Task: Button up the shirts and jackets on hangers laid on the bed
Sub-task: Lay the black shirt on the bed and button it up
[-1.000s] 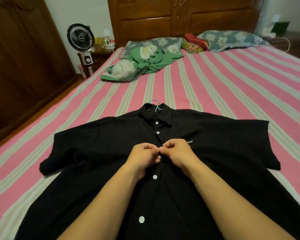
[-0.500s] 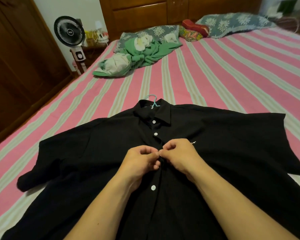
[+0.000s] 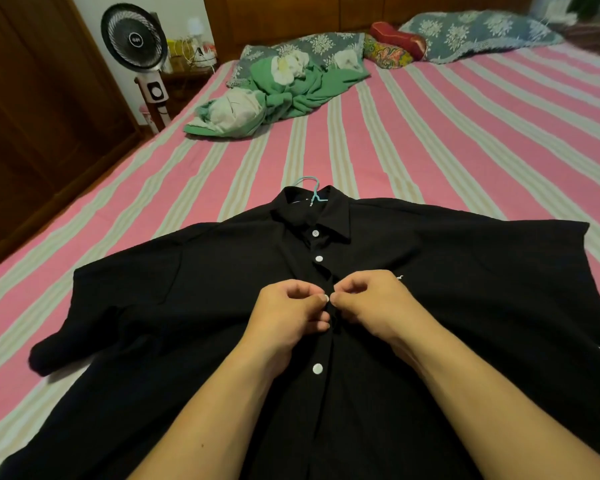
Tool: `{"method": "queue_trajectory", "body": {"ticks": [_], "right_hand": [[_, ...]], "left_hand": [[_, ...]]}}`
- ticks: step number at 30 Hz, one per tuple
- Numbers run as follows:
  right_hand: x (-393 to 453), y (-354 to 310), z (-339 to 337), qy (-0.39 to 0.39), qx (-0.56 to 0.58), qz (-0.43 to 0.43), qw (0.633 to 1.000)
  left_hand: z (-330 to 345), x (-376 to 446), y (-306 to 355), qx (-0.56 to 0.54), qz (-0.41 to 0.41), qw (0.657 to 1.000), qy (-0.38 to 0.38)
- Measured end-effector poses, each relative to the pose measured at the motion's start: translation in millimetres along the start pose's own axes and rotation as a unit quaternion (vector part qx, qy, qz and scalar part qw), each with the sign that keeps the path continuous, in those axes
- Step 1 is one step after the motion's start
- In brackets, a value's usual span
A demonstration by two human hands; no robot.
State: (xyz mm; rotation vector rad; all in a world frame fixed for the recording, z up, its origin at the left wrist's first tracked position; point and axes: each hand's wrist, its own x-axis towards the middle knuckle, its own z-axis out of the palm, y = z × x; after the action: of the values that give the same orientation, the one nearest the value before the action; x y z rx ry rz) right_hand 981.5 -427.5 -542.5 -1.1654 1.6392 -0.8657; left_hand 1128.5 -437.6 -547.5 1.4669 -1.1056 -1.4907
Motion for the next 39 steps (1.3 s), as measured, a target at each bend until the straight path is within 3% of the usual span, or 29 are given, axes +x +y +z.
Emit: {"method": "queue_trajectory", "body": {"ticks": [6, 14, 20, 30, 39], "right_hand": [[-1, -1, -11, -0.098, 0.093, 0.011, 0.991], [0, 2, 1, -0.029, 0.023, -0.08, 0.996], [4, 6, 6, 0.0, -0.048, -0.097, 0.994], [3, 7, 2, -0.02, 0.05, -0.042, 0.998], [1, 5, 2, -0.024, 0.039, -0.057, 0.997]], "left_hand": [[-4, -1, 3, -0.011, -0.029, 0.999, -0.041], [-7, -1, 6, -0.027, -0.049, 0.997, -0.059], [-5, -3, 8, -0.03, -0.043, 0.997, -0.057], [-5, -3, 3, 0.001, 0.024, 1.0, 0.016], [-7, -5, 3, 0.099, 0.098, 0.99, 0.024]]}}
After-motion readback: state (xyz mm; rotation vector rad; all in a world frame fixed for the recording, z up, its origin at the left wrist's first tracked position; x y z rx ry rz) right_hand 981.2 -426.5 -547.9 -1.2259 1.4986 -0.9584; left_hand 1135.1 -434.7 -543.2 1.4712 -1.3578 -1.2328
